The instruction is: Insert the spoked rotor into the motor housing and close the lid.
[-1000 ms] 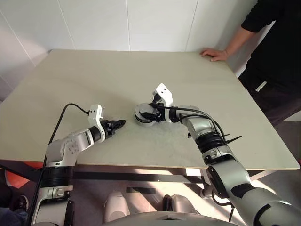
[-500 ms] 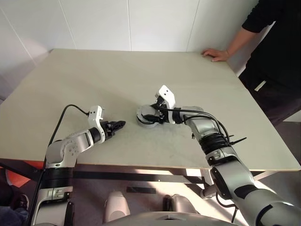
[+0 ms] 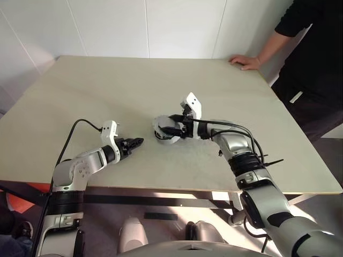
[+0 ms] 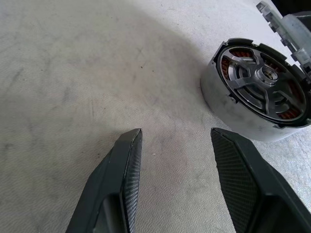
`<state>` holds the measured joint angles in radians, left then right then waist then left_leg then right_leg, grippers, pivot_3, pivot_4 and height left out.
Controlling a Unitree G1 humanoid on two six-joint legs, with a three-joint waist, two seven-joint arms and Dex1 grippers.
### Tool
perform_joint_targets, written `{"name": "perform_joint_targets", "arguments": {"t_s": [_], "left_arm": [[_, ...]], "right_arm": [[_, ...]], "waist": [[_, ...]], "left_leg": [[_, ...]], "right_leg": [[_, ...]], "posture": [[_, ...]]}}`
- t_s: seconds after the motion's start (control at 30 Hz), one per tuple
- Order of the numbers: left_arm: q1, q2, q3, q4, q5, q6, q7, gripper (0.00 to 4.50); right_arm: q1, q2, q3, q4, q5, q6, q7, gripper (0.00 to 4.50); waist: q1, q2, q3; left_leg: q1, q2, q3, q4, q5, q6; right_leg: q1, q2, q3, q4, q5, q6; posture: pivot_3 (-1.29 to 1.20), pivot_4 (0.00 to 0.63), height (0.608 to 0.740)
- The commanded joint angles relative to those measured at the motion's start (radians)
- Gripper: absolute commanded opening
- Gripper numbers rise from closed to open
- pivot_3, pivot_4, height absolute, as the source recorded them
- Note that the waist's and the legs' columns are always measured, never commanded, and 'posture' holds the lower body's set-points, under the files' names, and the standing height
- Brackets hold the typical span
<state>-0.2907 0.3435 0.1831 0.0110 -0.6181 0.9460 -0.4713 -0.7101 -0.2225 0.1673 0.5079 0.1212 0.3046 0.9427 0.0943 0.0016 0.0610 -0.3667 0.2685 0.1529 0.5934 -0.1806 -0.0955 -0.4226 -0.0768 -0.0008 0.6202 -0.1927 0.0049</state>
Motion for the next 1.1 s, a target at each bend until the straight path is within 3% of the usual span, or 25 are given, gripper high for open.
{"name": "perform_joint_targets", "arguments": {"t_s": [0.03, 1.1], "left_arm": [[-0.003, 0.003, 0.002, -0.032, -0.003, -0.006, 0.000, 2.37], [0.006, 0.002, 0.001, -0.045, -0.002, -0.003, -0.001, 2.37]], "right_arm": [[-0.011, -0.017, 0.018, 0.011, -0.032, -0.058, -0.006, 3.15], [0.002, -0.034, 0.062, 0.077, -0.095, -0.057, -0.012, 3.15]], "waist": [[0.000, 0.000, 0.000], [-0.001, 0.000, 0.000]], "left_leg": [[0.000, 0.000, 0.000, 0.000, 0.000, 0.000], [0.001, 0.000, 0.000, 0.001, 0.000, 0.000]], "right_leg": [[0.000, 0.000, 0.000, 0.000, 0.000, 0.000], [0.001, 0.000, 0.000, 0.001, 0.000, 0.000]], "posture": [[0.00, 0.000, 0.740], [0.00, 0.000, 0.740]]}}
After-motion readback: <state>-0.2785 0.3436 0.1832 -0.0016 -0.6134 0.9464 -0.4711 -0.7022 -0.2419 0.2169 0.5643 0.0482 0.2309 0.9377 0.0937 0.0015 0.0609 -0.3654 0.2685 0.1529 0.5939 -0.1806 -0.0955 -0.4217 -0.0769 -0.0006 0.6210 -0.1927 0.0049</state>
